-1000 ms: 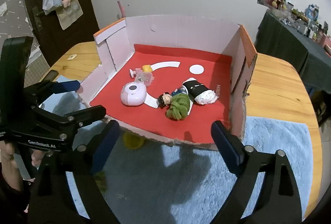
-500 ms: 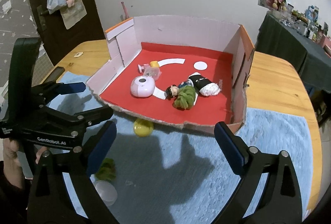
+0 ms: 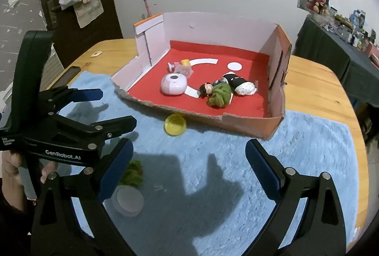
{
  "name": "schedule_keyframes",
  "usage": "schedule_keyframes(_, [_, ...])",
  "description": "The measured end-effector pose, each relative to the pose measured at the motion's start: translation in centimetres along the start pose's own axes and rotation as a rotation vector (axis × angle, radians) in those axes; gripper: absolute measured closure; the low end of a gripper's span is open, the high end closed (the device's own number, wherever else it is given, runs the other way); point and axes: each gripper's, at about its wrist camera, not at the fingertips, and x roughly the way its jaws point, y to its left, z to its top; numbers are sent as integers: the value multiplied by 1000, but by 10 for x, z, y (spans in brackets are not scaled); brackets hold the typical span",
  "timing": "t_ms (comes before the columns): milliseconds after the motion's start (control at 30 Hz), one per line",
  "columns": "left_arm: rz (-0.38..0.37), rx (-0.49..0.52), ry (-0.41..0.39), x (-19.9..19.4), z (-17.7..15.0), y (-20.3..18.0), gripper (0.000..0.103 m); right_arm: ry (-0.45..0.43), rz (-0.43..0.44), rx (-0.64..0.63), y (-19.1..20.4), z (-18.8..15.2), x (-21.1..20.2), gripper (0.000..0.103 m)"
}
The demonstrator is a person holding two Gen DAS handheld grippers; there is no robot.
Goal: Organize objects
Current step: 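Withdraw both tools from the box toward the yellow lid and clothespin on the rug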
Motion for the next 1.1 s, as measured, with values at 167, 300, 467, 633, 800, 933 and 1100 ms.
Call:
schedule_keyframes(167, [2,3,3,-4,-9,-5,0,4,3,-10,6,-8,-3,6])
schedule_keyframes(300, [3,2,3,-5,-11,-5,0,5,-5,-17,10,-13,-5,6])
schedule_keyframes(467, [5,-8,9,-6,-19,-5,0,8,-3,-23,13,-20,-7,6])
schedule_keyframes(633, [11,-10,18,-5,-27,-5,0,23,-3,-38,20,-31,-6,5])
schedule_keyframes(800, [11,-10,20,-6,-35,-5,0,39,-1,-55,28,-42,-4,5])
schedule_keyframes(933, [13,-14,19,-8,-38,-4,0,50,11,-69,34,-48,-3,5])
schedule_keyframes(1100, [21,-23,25,-6,-43,-1,0,63,27,-89,44,-56,-1,5])
